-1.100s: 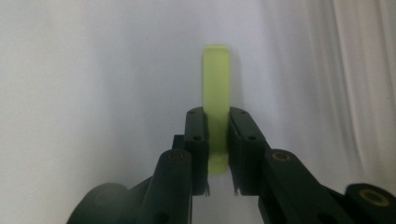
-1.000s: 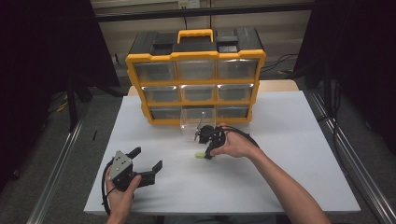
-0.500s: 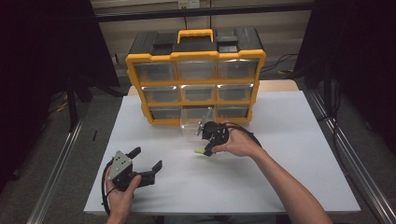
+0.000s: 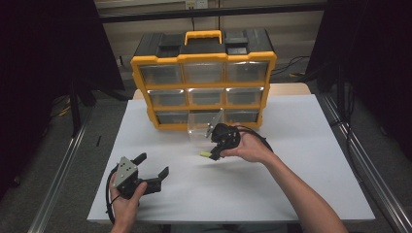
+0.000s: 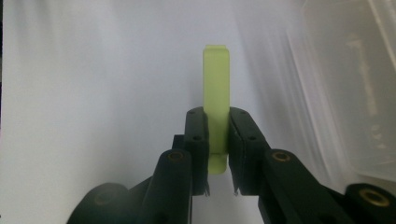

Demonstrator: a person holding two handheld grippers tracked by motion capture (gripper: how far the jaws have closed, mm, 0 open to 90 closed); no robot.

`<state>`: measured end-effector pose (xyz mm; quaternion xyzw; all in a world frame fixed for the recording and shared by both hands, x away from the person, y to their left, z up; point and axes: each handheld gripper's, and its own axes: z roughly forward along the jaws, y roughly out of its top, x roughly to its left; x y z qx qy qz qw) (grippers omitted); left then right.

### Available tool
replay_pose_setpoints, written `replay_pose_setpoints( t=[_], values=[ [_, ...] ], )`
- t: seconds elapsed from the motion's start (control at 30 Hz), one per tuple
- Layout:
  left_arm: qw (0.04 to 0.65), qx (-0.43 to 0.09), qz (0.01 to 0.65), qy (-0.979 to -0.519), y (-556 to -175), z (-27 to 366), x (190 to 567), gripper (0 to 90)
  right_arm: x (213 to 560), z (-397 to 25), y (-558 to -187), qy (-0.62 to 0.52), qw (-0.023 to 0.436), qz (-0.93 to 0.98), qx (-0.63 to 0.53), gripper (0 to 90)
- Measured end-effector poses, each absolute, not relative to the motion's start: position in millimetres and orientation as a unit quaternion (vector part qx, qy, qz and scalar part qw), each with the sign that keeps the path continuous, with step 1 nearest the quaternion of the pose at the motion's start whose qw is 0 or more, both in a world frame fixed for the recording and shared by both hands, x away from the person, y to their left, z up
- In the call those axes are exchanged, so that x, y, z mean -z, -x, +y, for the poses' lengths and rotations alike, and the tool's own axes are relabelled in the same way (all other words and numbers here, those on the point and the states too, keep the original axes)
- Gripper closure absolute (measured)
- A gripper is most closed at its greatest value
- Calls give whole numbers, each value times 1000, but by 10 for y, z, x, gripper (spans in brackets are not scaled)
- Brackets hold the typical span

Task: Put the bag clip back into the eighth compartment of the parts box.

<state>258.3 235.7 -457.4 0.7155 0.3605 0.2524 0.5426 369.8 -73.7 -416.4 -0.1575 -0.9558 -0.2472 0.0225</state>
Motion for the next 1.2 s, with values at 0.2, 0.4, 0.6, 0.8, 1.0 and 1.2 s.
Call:
replay_pose_setpoints(
  t=[0.2, 0.4, 0.6, 0.8, 1.0, 1.2],
  values=[
    [541, -254, 362, -716, -2589, 2364, 4575, 54, 4047, -800, -3694, 156, 12, -949, 273, 784],
    [544, -251, 361, -714, -2590, 2351, 4578, 54, 3964, -865, -3700, 156, 10, -945, 288, 784],
    [544, -251, 361, -715, -2587, 2355, 4574, 55, 3871, -866, -3708, 146, 6, -942, 301, 784],
    [545, -252, 361, -714, -2582, 2359, 4573, 54, 3756, -876, -3721, 141, -4, -937, 320, 784],
    [544, -254, 360, -714, -2586, 2361, 4571, 54, 3653, -858, -3715, 135, -6, -936, 326, 784],
    [545, -254, 361, -713, -2585, 2361, 4570, 54, 3551, -813, -3731, 126, -8, -934, 333, 784]
  ],
)
